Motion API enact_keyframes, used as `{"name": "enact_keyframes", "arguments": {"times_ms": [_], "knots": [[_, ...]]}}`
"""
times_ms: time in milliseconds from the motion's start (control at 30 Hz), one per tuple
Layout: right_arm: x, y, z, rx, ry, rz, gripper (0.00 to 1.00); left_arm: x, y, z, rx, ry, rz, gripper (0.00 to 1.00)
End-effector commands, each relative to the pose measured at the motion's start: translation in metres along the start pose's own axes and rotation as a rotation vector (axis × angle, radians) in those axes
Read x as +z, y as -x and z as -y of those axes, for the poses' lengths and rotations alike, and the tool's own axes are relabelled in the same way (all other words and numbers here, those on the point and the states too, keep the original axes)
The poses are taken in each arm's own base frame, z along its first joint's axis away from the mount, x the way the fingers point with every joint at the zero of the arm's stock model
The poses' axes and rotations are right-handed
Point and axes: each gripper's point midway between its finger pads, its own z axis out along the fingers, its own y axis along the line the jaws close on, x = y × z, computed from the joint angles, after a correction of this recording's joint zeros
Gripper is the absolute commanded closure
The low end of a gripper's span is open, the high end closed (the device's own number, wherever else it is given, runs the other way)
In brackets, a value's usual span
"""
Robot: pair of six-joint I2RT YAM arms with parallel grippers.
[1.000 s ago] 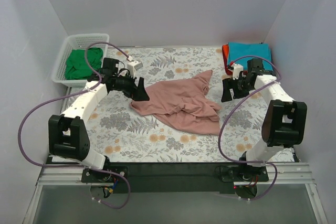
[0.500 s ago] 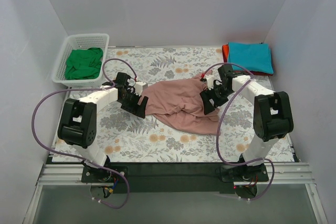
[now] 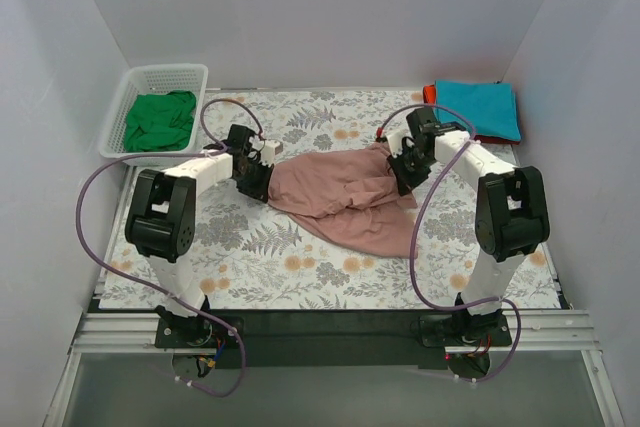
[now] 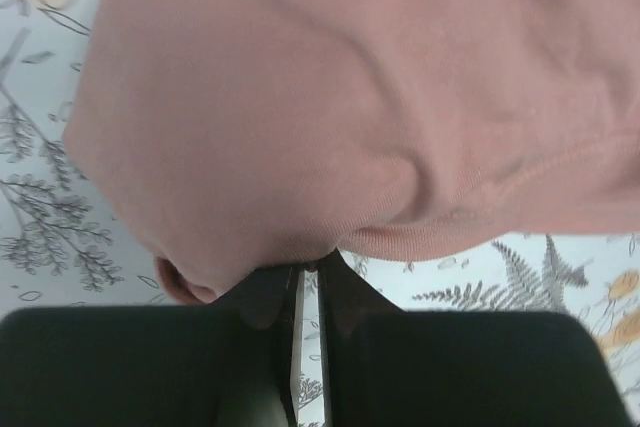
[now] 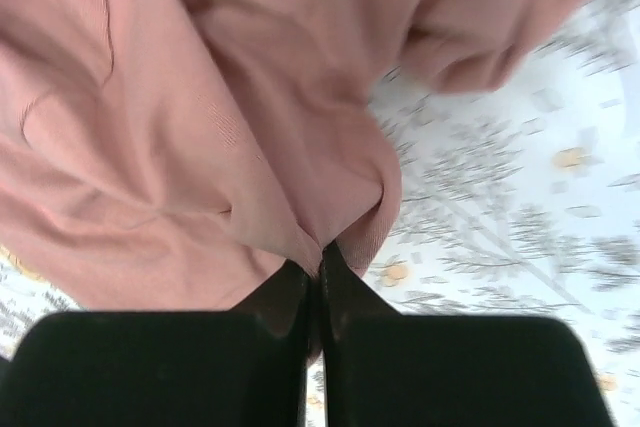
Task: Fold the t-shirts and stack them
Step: Flatten the tshirt out
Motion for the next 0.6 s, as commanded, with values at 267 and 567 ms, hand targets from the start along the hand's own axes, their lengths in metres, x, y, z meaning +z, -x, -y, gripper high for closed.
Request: {"name": "enact_keyframes", "arguments": {"times_ms": [267, 567], "knots": [[-0.113, 0.118, 0.067, -0.054, -0.291, 0.34, 0.99, -0.074, 0.14, -0.036, -0.071, 0.084, 0.355, 1.0], [-0.306, 0.247, 0.142, -0.043, -0.593, 0.874, 0.99, -0.269, 0.353, -0.081, -0.047, 0.185, 1.039, 1.0]]}}
